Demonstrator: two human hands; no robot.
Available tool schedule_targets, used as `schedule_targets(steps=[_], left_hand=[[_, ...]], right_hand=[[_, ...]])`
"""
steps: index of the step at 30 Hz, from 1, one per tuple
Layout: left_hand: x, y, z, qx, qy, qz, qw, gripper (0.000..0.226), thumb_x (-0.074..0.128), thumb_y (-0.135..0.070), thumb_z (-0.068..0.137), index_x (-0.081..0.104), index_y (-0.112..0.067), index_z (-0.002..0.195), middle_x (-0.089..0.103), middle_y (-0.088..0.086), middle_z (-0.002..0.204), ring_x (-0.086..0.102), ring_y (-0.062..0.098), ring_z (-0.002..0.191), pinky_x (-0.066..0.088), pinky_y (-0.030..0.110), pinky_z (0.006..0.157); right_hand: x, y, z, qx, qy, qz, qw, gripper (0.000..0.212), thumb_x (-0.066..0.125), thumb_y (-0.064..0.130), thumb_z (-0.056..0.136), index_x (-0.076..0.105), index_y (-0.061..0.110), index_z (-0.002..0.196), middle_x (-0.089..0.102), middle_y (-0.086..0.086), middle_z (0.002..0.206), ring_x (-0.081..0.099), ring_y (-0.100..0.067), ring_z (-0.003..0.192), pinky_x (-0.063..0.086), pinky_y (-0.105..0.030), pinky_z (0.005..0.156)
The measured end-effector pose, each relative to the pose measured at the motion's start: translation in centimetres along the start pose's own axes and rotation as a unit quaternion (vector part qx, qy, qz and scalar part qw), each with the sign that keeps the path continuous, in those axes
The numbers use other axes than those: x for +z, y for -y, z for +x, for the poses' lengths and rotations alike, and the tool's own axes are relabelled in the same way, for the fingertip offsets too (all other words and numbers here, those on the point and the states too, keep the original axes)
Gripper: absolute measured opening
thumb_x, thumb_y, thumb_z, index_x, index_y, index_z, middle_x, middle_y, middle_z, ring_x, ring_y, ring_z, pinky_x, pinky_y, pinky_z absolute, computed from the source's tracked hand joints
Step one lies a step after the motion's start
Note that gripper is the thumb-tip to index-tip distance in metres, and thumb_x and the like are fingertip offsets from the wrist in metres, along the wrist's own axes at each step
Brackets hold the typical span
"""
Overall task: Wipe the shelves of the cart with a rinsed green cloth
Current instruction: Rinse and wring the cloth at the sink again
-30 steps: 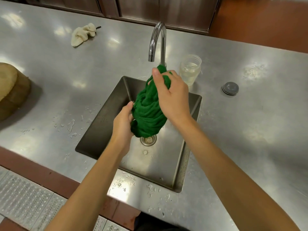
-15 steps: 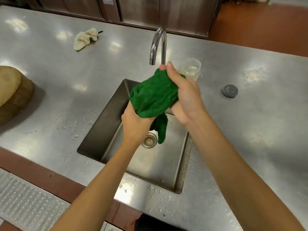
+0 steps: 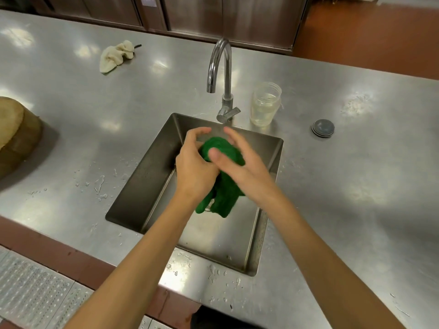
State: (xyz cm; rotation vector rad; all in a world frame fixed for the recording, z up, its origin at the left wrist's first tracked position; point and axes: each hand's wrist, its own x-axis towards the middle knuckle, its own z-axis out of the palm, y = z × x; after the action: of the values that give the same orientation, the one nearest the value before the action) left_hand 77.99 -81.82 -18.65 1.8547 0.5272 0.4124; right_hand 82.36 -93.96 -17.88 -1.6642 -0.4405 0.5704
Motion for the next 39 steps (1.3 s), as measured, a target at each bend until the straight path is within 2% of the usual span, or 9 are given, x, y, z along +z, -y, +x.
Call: schedule_targets(steps=[5, 8, 11, 14, 20, 24, 32, 35, 39], left_hand=[[-2.7, -0.7, 0.0, -0.189, 0.174, -0.268, 0.928, 0.085, 0.056, 0.017, 0.088, 0.025, -0.022, 0.157, 0.070, 0.012, 0.127, 0.067, 0.024, 0.120, 0.053, 0.039, 0.100], [-3.6, 0.1, -1.1, -0.334, 0.079, -0.262, 0.902, 0.052, 0.065, -0.017, 0.093, 0.049, -0.016, 0.142, 0.059, 0.016, 0.136, 0.060, 0.023, 0.120, 0.049, 0.043, 0.095], [-2.6, 2.4, -2.5, -0.532, 0.116, -0.302, 0.783, 0.078, 0.063, -0.065, 0.083, 0.051, 0.004, 0.117, 0.053, 0.031, 0.119, 0.059, 0.042, 0.108, 0.045, 0.060, 0.101], [-0.6, 2.9, -3.2, -0.545, 0.212, -0.446, 0.678, 0.113, 0.055, -0.089, 0.072, 0.048, 0.005, 0.135, 0.049, 0.034, 0.142, 0.059, 0.058, 0.118, 0.040, 0.071, 0.104], [0.6, 0.9, 0.2, -0.433, 0.075, -0.564, 0.699, 0.050, 0.070, -0.058, 0.086, 0.071, -0.015, 0.112, 0.076, 0.008, 0.102, 0.076, 0.026, 0.089, 0.063, 0.041, 0.073], [1.4, 1.2, 1.8, -0.412, 0.009, -0.520, 0.748, 0.029, 0.051, -0.034, 0.102, 0.066, -0.009, 0.106, 0.073, 0.011, 0.090, 0.073, 0.025, 0.081, 0.062, 0.032, 0.068], [2.2, -0.1, 1.9, -0.415, -0.042, -0.528, 0.740, 0.032, 0.047, -0.024, 0.100, 0.066, -0.004, 0.085, 0.073, 0.011, 0.077, 0.069, 0.025, 0.080, 0.056, 0.033, 0.080], [3.4, -0.9, 1.6, -0.417, -0.033, -0.512, 0.751, 0.034, 0.044, -0.026, 0.102, 0.068, -0.004, 0.093, 0.073, 0.013, 0.102, 0.069, 0.029, 0.097, 0.054, 0.038, 0.095], [4.7, -1.1, 1.1, -0.429, -0.043, -0.459, 0.777, 0.022, 0.054, -0.031, 0.096, 0.068, -0.014, 0.100, 0.073, 0.011, 0.106, 0.071, 0.029, 0.098, 0.057, 0.041, 0.085]], right_hand=[[0.5, -1.3, 2.4, 0.048, -0.145, 0.041, 0.987, 0.041, 0.087, 0.034, 0.073, 0.069, 0.030, 0.111, 0.073, 0.010, 0.099, 0.070, -0.002, 0.089, 0.055, -0.020, 0.074], [0.2, -2.0, 2.8, 0.049, -0.176, -0.009, 0.983, 0.027, 0.083, 0.027, 0.075, 0.068, 0.026, 0.098, 0.070, 0.011, 0.090, 0.066, 0.004, 0.078, 0.051, -0.013, 0.067], [0.8, -1.7, 2.7, 0.011, -0.190, -0.024, 0.981, 0.019, 0.079, 0.021, 0.076, 0.065, 0.022, 0.089, 0.066, 0.011, 0.081, 0.060, 0.004, 0.068, 0.045, -0.010, 0.060], [1.7, -0.9, 2.5, -0.046, -0.167, -0.036, 0.984, 0.017, 0.077, 0.013, 0.076, 0.063, 0.017, 0.083, 0.060, 0.010, 0.070, 0.055, 0.000, 0.061, 0.044, -0.013, 0.059], [3.3, -0.5, 1.7, -0.048, -0.152, 0.035, 0.987, 0.020, 0.078, 0.015, 0.081, 0.063, 0.018, 0.094, 0.067, 0.005, 0.081, 0.065, -0.008, 0.075, 0.055, -0.027, 0.068], [2.8, -0.5, 1.5, -0.111, -0.175, -0.137, 0.969, 0.025, 0.072, 0.028, 0.090, 0.064, 0.020, 0.112, 0.062, 0.004, 0.117, 0.060, -0.006, 0.107, 0.050, -0.031, 0.094], [0.5, -2.6, -2.8, -0.298, -0.047, -0.650, 0.698, 0.075, 0.029, 0.006, 0.084, 0.012, 0.002, 0.157, 0.004, -0.018, 0.166, 0.000, -0.037, 0.153, -0.003, -0.069, 0.117], [-0.1, -4.0, -1.4, -0.257, -0.070, -0.673, 0.690, 0.075, 0.037, -0.004, 0.086, 0.014, 0.001, 0.157, 0.007, -0.021, 0.164, 0.014, -0.041, 0.151, 0.017, -0.066, 0.116], [-0.4, -3.6, 1.5, -0.194, -0.112, -0.654, 0.722, 0.059, 0.034, -0.002, 0.091, 0.035, -0.003, 0.150, 0.043, -0.030, 0.148, 0.058, -0.042, 0.103, 0.051, -0.045, 0.072]])
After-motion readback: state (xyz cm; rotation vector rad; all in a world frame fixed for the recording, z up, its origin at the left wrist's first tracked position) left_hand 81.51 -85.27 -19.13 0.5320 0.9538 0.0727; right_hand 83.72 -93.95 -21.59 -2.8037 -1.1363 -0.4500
